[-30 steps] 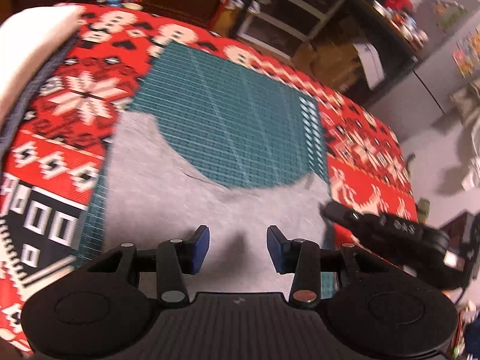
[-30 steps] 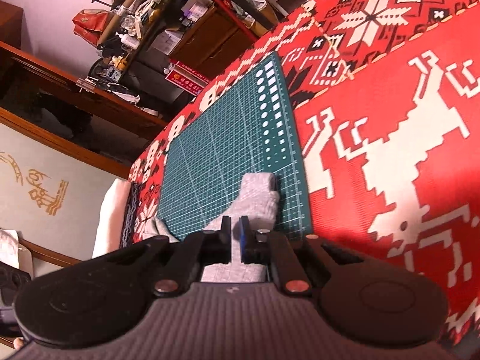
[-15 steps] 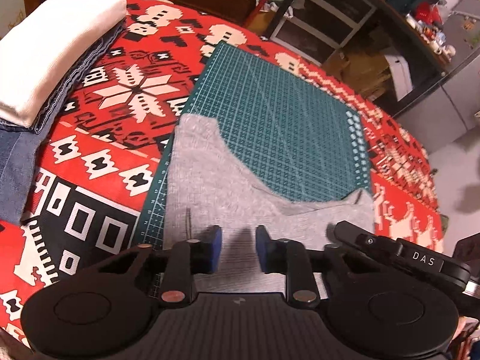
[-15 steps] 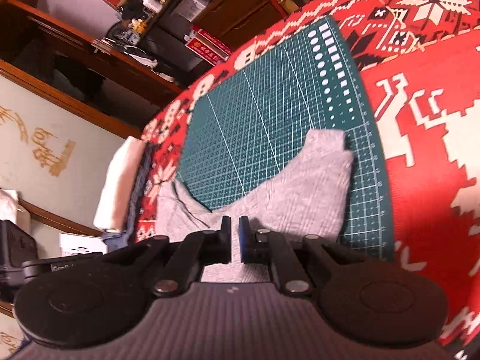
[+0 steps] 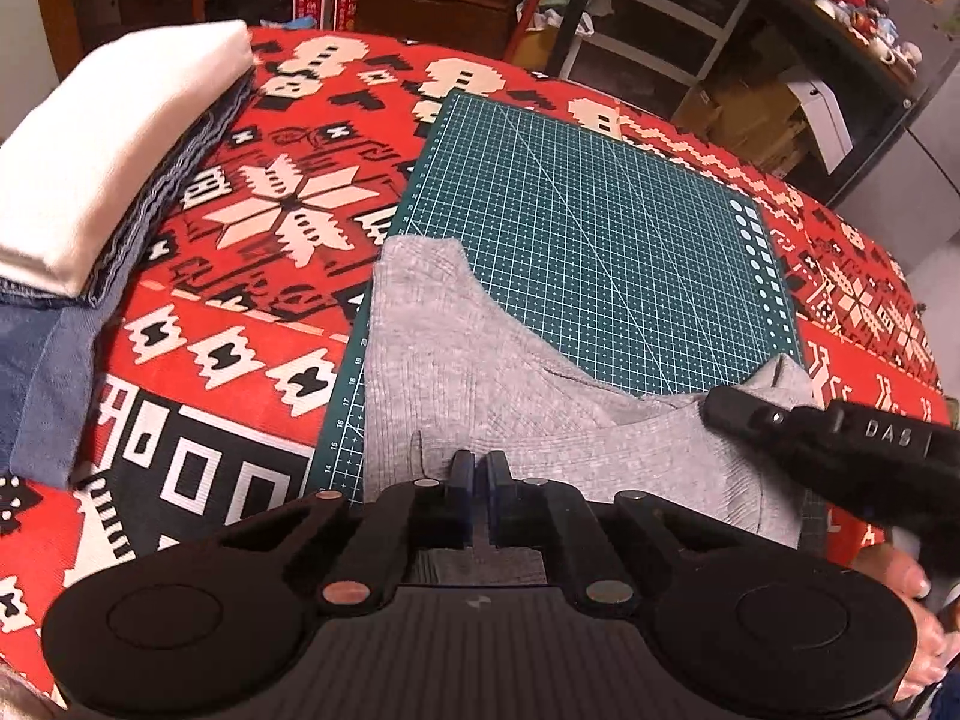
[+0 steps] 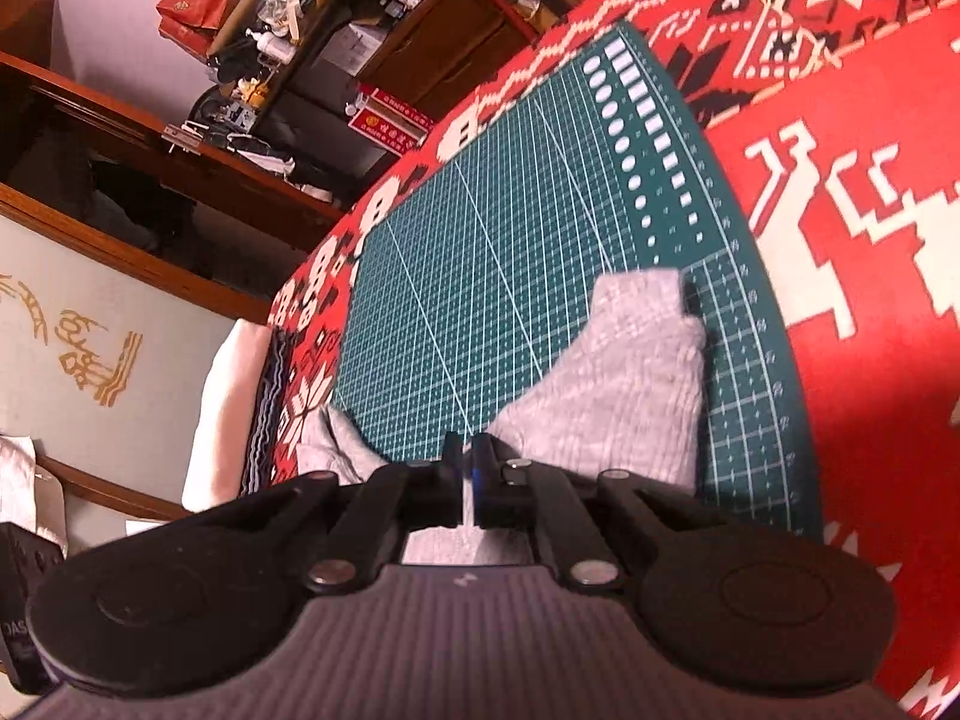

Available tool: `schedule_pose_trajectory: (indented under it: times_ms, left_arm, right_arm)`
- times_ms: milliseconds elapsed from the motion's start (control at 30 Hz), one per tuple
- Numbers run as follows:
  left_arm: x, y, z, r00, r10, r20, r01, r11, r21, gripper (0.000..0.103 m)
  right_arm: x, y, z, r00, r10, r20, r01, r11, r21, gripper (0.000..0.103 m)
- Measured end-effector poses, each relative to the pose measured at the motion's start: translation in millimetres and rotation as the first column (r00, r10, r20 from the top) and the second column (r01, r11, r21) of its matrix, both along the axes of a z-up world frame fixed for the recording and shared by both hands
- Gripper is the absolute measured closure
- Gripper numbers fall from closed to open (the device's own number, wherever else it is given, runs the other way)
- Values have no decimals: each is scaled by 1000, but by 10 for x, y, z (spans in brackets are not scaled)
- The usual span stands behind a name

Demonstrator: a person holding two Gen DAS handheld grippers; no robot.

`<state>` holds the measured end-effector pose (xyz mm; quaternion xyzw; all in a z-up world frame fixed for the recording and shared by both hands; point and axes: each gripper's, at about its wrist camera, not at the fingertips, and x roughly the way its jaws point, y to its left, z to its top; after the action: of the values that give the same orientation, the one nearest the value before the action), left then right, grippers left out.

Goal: Fold clothes

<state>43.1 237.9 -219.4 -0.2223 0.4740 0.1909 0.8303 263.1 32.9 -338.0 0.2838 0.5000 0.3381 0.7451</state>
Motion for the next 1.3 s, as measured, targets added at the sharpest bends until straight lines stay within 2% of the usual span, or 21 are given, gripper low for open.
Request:
schedule_pose_trajectory:
  times_ms: [133,233,400,500,700,800,867,1100,1233,1300]
  left_arm:
    - [-25,-7,55,1000,13,7,-13,1000,7,97]
    - [-61,12,128,999,24,32,-24,999,-24,97]
    - [-94,-17,228,996,12,89,0,990,-142,97]
    - [-58,-65,198,994,-6,105,27,979,-200,97]
    - [33,-94,-31,999,-9,47,18,982,-189,97]
    - [37,-16,-83,999,14,46,-4,978,-209,97]
    - [39,36,-117,999,30,45,-19,975,-222,97]
    - [67,126,-95,997,61,50,-50,978,-201,97]
    - [84,126,-61,996,69,55,-58,984,-170,97]
    - [72,147,-41,995,83,62,-70,979,-192,97]
  right_arm:
    - [33,-37,37,1000,-27,-12,27,999,17,97]
    - [-16,-47,107,1000,-15,-4,15,999,40,96]
    - [-144,9,189,999,48,3,-48,998,39,96]
    - [-196,111,166,994,107,-12,-107,994,5,96]
    - [-245,284,44,988,156,-20,-156,987,-47,96]
    - [-211,321,2,988,150,-24,-151,988,-45,102]
    - [-179,344,-7,990,141,-29,-142,989,-33,103]
    - [-86,385,-35,993,114,-24,-114,993,-14,103]
    - [-69,366,-8,996,90,-13,-90,996,-6,101]
    - [-60,333,29,996,83,-18,-83,996,10,95]
